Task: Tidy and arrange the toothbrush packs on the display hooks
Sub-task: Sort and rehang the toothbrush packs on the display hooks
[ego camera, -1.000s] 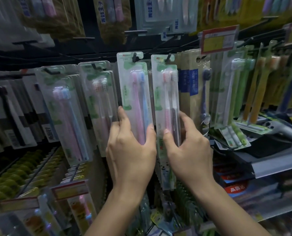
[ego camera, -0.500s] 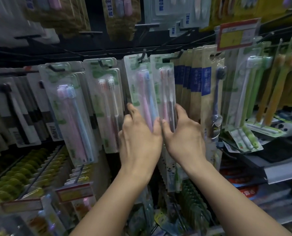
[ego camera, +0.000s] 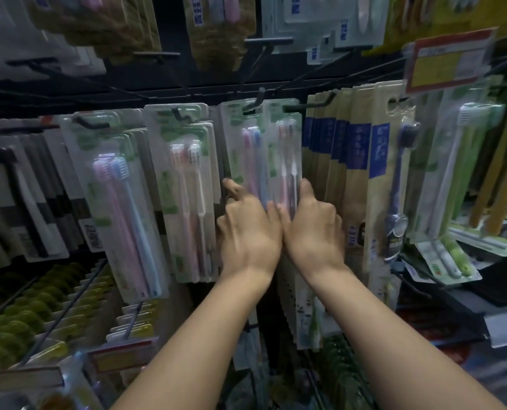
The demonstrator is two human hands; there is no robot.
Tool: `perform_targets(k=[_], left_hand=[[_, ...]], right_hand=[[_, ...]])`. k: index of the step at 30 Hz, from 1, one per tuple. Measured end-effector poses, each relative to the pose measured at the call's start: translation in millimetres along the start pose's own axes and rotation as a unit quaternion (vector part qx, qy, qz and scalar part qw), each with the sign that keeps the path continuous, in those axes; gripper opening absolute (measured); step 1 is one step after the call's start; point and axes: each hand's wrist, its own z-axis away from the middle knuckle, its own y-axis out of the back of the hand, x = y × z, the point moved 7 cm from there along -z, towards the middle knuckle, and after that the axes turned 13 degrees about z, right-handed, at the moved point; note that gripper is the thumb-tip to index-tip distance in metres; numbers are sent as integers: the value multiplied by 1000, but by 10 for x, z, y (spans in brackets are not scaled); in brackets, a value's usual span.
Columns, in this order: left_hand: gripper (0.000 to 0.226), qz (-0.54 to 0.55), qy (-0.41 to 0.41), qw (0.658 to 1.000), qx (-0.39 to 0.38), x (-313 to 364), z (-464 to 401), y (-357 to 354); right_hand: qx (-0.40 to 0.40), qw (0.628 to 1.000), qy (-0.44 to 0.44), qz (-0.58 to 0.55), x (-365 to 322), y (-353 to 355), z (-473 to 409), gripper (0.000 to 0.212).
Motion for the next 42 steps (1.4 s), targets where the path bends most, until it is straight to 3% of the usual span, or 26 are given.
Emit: perform_targets(k=[11, 17, 25, 35, 42], left_hand=[[84, -38, -8, 999, 28, -58, -237, -155], [89, -5, -15, 998, 54, -153, -216, -134], [95, 17, -12, 1000, 22, -240, -103, -159], [99, 27, -5, 999, -25, -249, 23, -239], [99, 53, -18, 998, -36, -190, 142, -209]], right_hand=[[21, 999, -10, 23, 52, -101, -138, 56], [21, 1000, -12, 6, 66, -110, -121, 59], [17, 1000, -9, -9, 29, -83, -81, 67], [18, 999, -27, -4, 33, -55, -71, 29], [8, 999, -34, 5, 72, -68, -99, 26]])
